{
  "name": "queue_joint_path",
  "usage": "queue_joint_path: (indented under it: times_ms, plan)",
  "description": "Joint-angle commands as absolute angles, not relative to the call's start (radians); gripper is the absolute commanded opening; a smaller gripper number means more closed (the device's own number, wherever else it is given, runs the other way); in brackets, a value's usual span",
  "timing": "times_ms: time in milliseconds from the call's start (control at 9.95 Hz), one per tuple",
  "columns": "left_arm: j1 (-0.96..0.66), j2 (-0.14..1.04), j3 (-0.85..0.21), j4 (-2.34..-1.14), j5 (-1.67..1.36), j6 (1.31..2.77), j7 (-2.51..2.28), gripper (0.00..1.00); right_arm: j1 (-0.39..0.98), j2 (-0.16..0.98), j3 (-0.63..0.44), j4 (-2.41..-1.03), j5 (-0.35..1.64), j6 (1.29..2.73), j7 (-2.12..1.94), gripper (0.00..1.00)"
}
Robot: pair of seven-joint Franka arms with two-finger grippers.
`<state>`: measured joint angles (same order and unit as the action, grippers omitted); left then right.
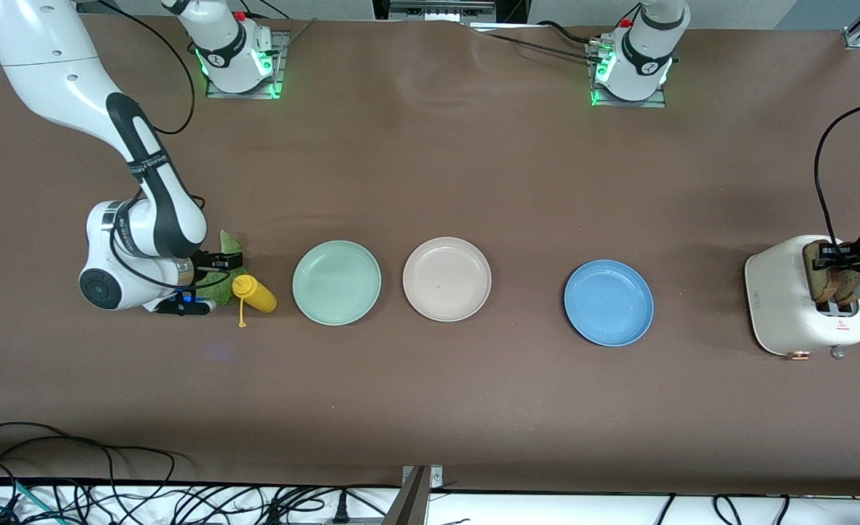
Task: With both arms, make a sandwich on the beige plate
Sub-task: 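Grasp the lettuce with the right gripper while the left gripper grasps bread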
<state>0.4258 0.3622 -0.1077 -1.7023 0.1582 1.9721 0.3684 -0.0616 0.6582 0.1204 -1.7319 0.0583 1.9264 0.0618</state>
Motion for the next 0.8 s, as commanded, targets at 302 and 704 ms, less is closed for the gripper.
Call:
queue_joint_path:
  times_ms: [302, 704]
  plan:
    - [0.434, 0.286, -0.12, -1.687, 0.212, 1.899, 0.367, 0.0, -0.094, 0.66, 0.121, -1.685, 0.124, 1.901, 0.041, 0.0]
    - [0.407, 0.174, -0.162, -1.664, 0.213, 1.784, 0.361, 0.0, -0.155, 0.661, 0.117, -1.542, 0.146, 1.711, 0.002, 0.0]
